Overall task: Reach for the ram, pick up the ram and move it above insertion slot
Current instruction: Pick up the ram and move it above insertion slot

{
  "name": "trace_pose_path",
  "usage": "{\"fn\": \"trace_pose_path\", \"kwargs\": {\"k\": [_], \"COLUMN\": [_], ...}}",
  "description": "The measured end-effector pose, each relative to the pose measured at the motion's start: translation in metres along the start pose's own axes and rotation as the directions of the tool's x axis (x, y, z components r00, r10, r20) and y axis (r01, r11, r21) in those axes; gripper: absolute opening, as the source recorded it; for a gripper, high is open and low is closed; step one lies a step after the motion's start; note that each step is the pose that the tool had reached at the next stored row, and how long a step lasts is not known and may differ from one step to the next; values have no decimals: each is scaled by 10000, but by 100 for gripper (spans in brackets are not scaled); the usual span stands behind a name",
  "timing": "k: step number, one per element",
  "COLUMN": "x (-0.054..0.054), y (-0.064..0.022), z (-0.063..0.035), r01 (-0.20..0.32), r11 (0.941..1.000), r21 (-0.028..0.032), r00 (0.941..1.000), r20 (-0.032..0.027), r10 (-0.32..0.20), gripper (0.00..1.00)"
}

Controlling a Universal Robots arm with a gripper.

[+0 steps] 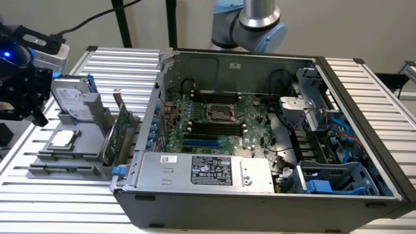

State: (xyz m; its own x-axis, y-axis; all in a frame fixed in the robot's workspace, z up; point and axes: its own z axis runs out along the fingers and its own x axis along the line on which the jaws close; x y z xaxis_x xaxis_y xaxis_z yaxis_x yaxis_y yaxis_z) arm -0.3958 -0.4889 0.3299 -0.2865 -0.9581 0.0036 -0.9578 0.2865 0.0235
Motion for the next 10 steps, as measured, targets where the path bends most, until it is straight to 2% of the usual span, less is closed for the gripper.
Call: {"fn": "trace_pose_path", "kwargs": {"k": [5, 10], "x": [0, 0], "y": [0, -1], "z": [14, 29], "r01": [898, 1810], "r11": [9960, 9835], "r21": [2, 3], "r00": [9960, 9835], "r20": [-22, -43], "r10": [-898, -1810], "gripper": [11, 11]}}
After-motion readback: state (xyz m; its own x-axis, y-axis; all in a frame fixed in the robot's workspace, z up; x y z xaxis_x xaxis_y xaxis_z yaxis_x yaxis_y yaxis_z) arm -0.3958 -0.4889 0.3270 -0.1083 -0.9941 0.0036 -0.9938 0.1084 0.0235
